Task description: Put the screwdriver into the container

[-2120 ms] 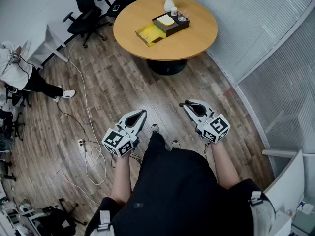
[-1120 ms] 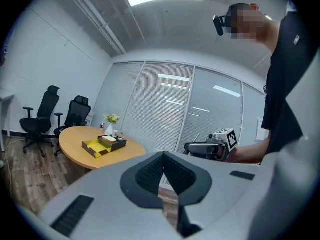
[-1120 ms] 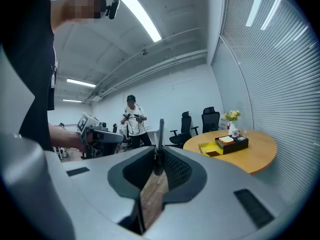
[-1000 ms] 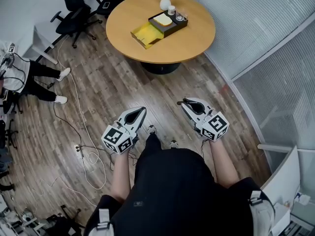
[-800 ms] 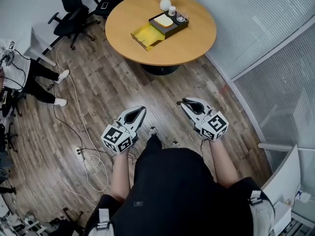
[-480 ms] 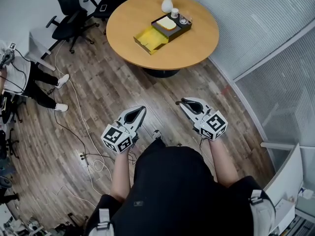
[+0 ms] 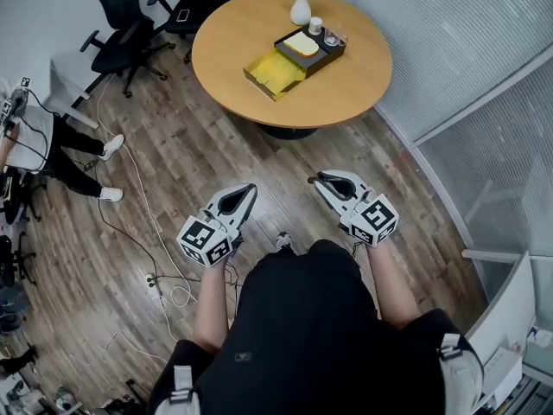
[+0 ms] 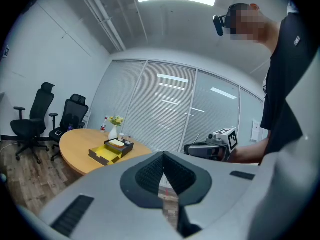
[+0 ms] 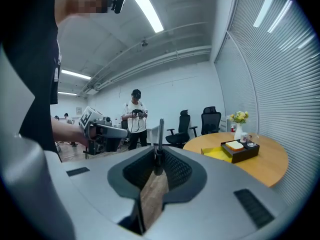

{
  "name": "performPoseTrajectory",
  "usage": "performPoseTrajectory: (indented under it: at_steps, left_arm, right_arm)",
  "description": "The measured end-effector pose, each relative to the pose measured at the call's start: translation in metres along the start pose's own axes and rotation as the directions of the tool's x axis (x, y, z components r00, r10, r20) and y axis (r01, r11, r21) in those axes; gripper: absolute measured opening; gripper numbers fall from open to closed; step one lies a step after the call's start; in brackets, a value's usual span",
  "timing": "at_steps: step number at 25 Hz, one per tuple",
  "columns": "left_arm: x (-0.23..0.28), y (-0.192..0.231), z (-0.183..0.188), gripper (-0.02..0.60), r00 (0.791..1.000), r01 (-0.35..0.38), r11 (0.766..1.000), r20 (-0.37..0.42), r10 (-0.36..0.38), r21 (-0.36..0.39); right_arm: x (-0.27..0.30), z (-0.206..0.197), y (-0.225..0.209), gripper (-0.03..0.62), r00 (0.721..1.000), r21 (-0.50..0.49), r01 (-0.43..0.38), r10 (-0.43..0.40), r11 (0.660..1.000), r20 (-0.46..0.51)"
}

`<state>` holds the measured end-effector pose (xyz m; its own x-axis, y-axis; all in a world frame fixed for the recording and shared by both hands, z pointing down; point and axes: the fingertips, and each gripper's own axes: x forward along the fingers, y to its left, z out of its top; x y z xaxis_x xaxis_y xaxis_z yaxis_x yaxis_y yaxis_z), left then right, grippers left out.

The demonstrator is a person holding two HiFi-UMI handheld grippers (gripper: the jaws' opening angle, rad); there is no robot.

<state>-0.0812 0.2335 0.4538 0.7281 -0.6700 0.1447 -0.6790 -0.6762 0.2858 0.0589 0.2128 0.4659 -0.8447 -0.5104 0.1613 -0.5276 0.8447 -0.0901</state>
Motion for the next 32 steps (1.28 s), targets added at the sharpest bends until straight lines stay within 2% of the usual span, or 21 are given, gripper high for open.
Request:
performPoseTrajectory:
  at_steps: [6,12,22,32]
  left_arm:
    - [0.005,0.009,0.001,0.005,1.000,-0.020,1.000,-0.003,0.020,-0.010]
    - [0.009,0.025,0.007,0.005,0.996,-0.084,0.996,0.002,0.084,-0.015]
    - [0.048,0.045,0.034,0.005,0.985,-0.170,0.986,0.033,0.170,-0.007]
    - [0.092,0.053,0.040,0.005,0.973,-0.227,0.974,0.042,0.228,-0.021]
  right_arm:
    - [0.013,-0.001,-0.014,0.049,1.000,0.003,-0.021,0.021,1.000,-0.006]
    - [0.035,0.004,-0.032,0.049,0.997,-0.010,-0.078,0.078,0.997,-0.009]
    - [0.058,0.027,-0.089,0.049,0.986,-0.053,-0.167,0.167,0.985,-0.008]
    - [0.062,0.028,-0.138,0.049,0.975,-0.049,-0.222,0.222,0.974,-0.015]
